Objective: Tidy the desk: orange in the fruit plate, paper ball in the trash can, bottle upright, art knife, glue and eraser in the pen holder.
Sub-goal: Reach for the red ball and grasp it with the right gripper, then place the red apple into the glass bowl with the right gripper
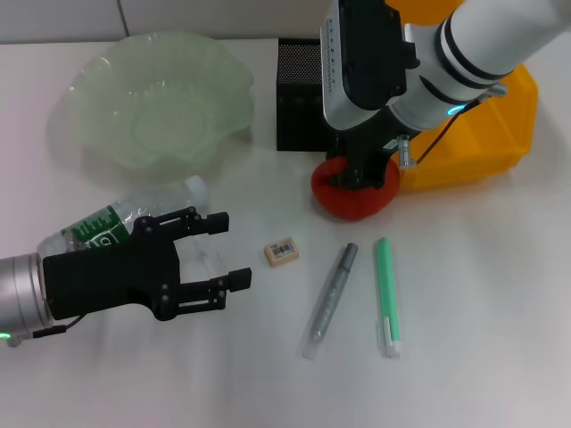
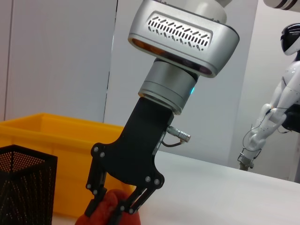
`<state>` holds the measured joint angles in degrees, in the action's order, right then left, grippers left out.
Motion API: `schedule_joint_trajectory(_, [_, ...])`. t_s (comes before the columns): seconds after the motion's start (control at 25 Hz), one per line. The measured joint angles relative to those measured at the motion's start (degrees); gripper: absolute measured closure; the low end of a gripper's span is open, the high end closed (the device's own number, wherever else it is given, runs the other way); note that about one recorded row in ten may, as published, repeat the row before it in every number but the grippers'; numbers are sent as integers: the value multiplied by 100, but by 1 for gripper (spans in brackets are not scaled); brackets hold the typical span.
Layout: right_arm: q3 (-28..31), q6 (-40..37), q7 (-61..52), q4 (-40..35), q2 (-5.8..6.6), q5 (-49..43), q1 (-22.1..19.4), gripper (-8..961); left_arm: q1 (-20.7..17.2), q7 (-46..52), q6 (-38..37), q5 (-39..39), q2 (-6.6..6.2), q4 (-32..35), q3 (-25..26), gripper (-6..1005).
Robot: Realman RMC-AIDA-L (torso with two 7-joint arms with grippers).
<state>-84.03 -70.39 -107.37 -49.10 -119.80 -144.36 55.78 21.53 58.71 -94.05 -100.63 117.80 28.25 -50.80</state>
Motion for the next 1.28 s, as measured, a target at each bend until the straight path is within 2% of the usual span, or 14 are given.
schedule_joint_trajectory(0.48, [88, -169, 25, -416, 45, 498, -228, 725, -18, 0, -21, -17, -40, 64, 0, 214])
schedule_joint_trajectory(0.68, [637, -517, 260, -715, 62, 872, -443, 767, -12, 0, -58, -15, -50, 68, 0, 214])
schedule_joint_trajectory(0.92, [1033, -610, 422, -970, 70, 1227, -718, 806, 9, -25, -88, -12, -68, 67, 0, 215])
schedule_joint_trajectory(1.08, [1716, -1072, 828, -1046, 78, 1835, -856, 832, 9, -70, -105, -8, -84, 67, 0, 215])
schedule_joint_trajectory(1.28, [2148, -1275, 1107, -1066, 80, 2302, -986, 840, 21, -71, -165, -1, -95, 67, 0, 215])
